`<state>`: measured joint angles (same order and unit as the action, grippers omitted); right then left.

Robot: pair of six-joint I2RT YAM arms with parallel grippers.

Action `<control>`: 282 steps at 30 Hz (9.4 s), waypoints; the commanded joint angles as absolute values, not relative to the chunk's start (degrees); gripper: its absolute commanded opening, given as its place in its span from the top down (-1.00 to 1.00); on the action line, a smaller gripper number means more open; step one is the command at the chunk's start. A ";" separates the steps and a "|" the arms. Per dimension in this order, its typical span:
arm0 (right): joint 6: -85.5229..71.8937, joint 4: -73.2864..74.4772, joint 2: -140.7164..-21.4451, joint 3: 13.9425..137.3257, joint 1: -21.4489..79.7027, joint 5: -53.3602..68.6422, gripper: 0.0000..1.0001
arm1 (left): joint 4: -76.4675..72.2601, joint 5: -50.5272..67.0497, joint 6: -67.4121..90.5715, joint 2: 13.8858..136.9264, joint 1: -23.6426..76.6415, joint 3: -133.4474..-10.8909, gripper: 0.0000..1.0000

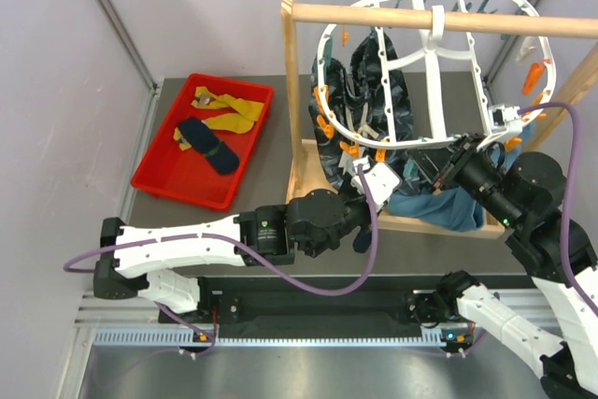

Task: Clip the socks to the hanger
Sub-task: Clamp the sock onto the hanger, then open the clamp at the hanger.

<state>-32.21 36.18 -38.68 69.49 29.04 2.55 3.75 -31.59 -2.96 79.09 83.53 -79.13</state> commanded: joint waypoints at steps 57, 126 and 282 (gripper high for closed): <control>-32.52 38.75 -36.04 69.96 29.27 3.78 -0.04 | -6.42 -29.45 -2.90 79.54 83.85 -80.95 0.41; -22.15 38.92 -32.78 76.71 29.18 -0.71 -1.00 | -13.36 -21.97 10.11 67.67 83.85 -61.79 -0.29; -11.07 49.57 -35.16 84.20 29.18 40.43 -0.48 | -35.42 -14.23 -8.26 74.18 83.94 -60.20 -0.07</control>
